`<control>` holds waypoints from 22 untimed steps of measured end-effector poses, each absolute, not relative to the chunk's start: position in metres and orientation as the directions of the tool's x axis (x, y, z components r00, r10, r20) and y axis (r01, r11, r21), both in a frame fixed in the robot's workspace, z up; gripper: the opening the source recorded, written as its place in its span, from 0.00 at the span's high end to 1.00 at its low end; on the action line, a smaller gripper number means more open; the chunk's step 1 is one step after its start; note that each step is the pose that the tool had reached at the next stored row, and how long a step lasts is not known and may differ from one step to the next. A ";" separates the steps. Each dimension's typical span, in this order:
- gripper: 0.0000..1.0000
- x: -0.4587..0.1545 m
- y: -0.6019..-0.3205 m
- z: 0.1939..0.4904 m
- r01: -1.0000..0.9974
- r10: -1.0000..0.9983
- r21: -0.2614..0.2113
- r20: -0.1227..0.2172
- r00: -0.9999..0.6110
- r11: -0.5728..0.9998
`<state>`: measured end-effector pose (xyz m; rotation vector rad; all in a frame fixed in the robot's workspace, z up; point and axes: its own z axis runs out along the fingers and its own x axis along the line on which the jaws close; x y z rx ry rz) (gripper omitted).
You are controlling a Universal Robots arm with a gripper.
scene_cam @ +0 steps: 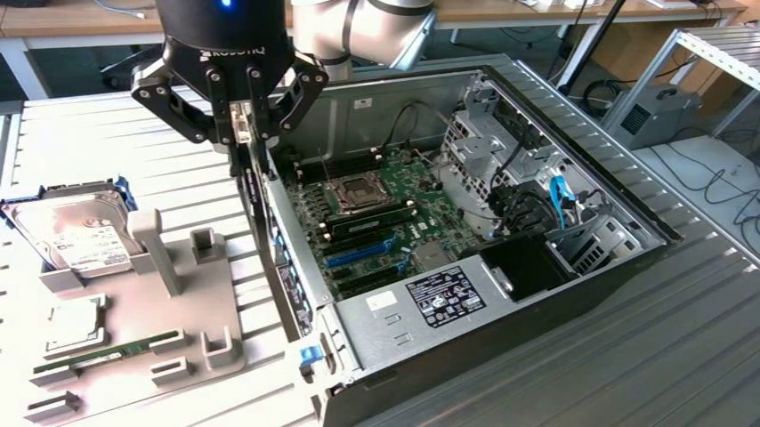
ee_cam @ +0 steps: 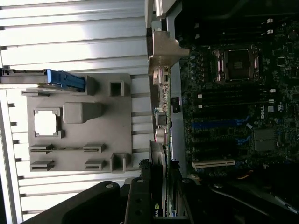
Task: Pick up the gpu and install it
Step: 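Pick up the gpu and move the gpu toward the slot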
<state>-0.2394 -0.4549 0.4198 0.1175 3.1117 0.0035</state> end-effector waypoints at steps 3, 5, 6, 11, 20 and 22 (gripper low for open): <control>0.74 -0.238 -0.455 0.420 0.075 0.075 0.003 -0.028 -0.997 0.997; 0.74 -0.236 -0.455 0.420 0.075 0.075 0.003 -0.028 -0.997 0.997; 0.74 -0.235 -0.455 0.420 0.075 0.075 0.003 -0.028 -0.997 0.997; 0.74 -0.230 -0.455 0.420 0.075 0.075 0.003 -0.028 -0.997 0.997; 0.74 -0.222 -0.455 0.419 0.075 0.075 0.003 -0.028 -0.997 0.997; 0.74 -0.221 -0.455 0.419 0.075 0.075 0.003 -0.028 -0.997 0.997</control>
